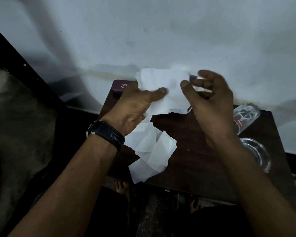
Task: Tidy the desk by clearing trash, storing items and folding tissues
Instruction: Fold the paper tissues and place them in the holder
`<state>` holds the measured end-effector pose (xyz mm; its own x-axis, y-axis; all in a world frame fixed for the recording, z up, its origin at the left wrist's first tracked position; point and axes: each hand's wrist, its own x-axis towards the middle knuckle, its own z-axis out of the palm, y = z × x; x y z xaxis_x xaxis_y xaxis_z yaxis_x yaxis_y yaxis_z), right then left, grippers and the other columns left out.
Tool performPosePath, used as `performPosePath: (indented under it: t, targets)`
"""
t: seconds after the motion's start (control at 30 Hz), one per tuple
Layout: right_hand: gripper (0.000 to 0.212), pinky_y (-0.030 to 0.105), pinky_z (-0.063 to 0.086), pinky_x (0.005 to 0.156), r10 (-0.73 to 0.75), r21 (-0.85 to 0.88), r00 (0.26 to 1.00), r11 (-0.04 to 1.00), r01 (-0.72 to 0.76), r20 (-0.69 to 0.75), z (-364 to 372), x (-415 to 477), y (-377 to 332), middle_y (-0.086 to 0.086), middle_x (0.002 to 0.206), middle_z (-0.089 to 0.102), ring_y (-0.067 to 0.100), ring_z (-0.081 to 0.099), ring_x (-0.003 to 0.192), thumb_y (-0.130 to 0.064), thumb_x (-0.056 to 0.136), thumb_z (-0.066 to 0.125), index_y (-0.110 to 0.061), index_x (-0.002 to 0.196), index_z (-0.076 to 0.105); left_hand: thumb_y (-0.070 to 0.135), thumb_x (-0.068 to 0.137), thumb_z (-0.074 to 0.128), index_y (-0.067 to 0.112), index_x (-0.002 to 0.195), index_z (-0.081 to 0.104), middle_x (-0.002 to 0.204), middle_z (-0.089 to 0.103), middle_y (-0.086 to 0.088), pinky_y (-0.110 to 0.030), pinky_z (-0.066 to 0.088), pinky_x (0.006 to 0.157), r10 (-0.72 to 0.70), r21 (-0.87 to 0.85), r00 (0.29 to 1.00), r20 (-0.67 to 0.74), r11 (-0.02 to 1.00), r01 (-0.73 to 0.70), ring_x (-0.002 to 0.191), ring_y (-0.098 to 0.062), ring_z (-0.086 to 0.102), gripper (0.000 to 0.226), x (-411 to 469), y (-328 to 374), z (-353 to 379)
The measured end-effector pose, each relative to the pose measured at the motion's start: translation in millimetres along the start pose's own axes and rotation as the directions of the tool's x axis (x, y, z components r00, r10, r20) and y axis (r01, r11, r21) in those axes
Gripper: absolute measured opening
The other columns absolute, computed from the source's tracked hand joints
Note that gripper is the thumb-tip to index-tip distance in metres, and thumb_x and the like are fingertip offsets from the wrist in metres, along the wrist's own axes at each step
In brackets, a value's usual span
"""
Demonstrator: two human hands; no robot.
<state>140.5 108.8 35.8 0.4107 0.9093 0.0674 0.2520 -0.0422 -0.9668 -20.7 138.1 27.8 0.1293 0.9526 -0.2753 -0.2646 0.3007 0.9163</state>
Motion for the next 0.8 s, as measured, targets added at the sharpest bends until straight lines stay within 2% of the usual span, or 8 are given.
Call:
performPosePath:
  t: [0.07, 0.17, 0.33, 0.43, 0.5, 0.57, 0.67, 0.8]
  targets:
    - [0.053, 0.025, 0.059, 0.085, 0.142, 0.106, 0.977, 0.981, -0.16, 0.159, -9.3, 4.8, -3.0, -0.009, 0.117, 0.072, -0.001, 0.071, 0.098, -0.035, 0.085, 0.081, -0.025, 0.132, 0.06, -0.004, 0.09, 0.071, 0.007, 0.109, 0.073, 0.11, 0.079, -0.009, -0.045, 0.061, 0.092, 0.005, -0.003, 0.997, 0.076, 1.0, -0.005, 0.103, -0.026, 0.076, 0.022, -0.9, 2.3, -0.7]
    - [0.029, 0.042, 0.058, 0.097, 0.225, 0.267, 0.865, 0.89, -0.37, 0.449, -15.0, 4.1, -2.2, 0.005, 0.112, 0.078, 0.02, 0.075, 0.105, -0.016, 0.089, 0.076, -0.009, 0.117, 0.072, -0.003, 0.091, 0.071, 0.008, 0.11, 0.073, 0.109, 0.08, -0.007, -0.041, 0.062, 0.091, 0.018, 0.041, 0.988, 0.154, 0.999, -0.025, 0.103, -0.023, 0.076, 0.022, -3.6, 1.8, 1.3]
    - [0.029, 0.047, 0.059, 0.094, 0.215, 0.273, 0.912, 0.908, -0.319, 0.351, -17.8, 9.6, 12.4, 0.009, 0.109, 0.079, 0.026, 0.076, 0.103, -0.003, 0.087, 0.076, -0.007, 0.115, 0.074, 0.004, 0.088, 0.077, 0.021, 0.107, 0.074, 0.103, 0.081, 0.005, -0.042, 0.063, 0.084, 0.017, 0.207, 0.985, 0.17, 0.977, -0.053, 0.1, -0.017, 0.077, 0.026, -1.1, 2.8, -3.0]
    - [0.031, 0.045, 0.06, 0.092, 0.208, 0.28, 0.92, 0.91, -0.306, 0.331, -22.0, 13.1, 16.1, 0.007, 0.111, 0.078, 0.024, 0.075, 0.104, -0.001, 0.087, 0.075, -0.007, 0.117, 0.073, 0.002, 0.087, 0.077, 0.02, 0.112, 0.073, 0.099, 0.081, 0.006, -0.031, 0.064, 0.069, -0.014, 0.255, 0.991, 0.131, 0.967, -0.02, 0.096, -0.016, 0.077, 0.03, 5.9, 2.9, -8.2]
    - [0.03, 0.041, 0.062, 0.088, 0.195, 0.271, 0.916, 0.915, -0.299, 0.351, -24.0, 13.4, 15.7, 0.006, 0.11, 0.079, 0.023, 0.075, 0.104, 0.0, 0.088, 0.074, -0.009, 0.116, 0.073, 0.001, 0.088, 0.075, 0.017, 0.112, 0.074, 0.101, 0.08, 0.003, -0.029, 0.063, 0.069, -0.029, 0.249, 0.993, 0.112, 0.969, 0.001, 0.095, -0.016, 0.077, 0.028, 7.2, 3.9, -9.4]
    - [0.029, 0.041, 0.063, 0.086, 0.19, 0.226, 0.925, 0.935, -0.273, 0.328, -24.4, 14.1, 16.6, 0.007, 0.106, 0.079, 0.024, 0.076, 0.102, 0.006, 0.088, 0.071, -0.012, 0.11, 0.076, -0.002, 0.091, 0.07, 0.016, 0.106, 0.075, 0.104, 0.078, 0.0, -0.028, 0.063, 0.068, -0.038, 0.231, 0.993, 0.108, 0.973, 0.013, 0.093, -0.014, 0.076, 0.024, 5.4, 5.5, -8.6]
    - [0.049, 0.045, 0.063, 0.088, 0.134, 0.104, 0.958, 0.981, -0.165, 0.255, -27.1, 16.4, 20.5, 0.002, 0.098, 0.08, 0.022, 0.076, 0.099, 0.016, 0.084, 0.055, -0.025, 0.085, 0.081, -0.011, 0.095, 0.052, 0.015, 0.101, 0.074, 0.116, 0.074, -0.008, -0.027, 0.063, 0.067, -0.059, 0.198, 0.995, 0.081, 0.979, 0.042, 0.095, -0.021, 0.073, 0.034, 4.6, 7.4, -5.7]
    - [0.048, 0.014, 0.053, 0.063, 0.013, 0.031, 0.97, 0.999, -0.021, 0.244, -28.1, 13.7, 18.8, -0.011, 0.087, 0.077, -0.003, 0.07, 0.076, 0.017, 0.081, 0.05, -0.019, 0.09, 0.08, -0.001, 0.102, 0.046, 0.01, 0.116, 0.066, 0.113, 0.071, -0.011, -0.036, 0.065, 0.068, -0.143, -0.032, 0.988, 0.064, 0.989, 0.145, 0.088, -0.024, 0.076, 0.027, 4.0, 12.1, -2.0]
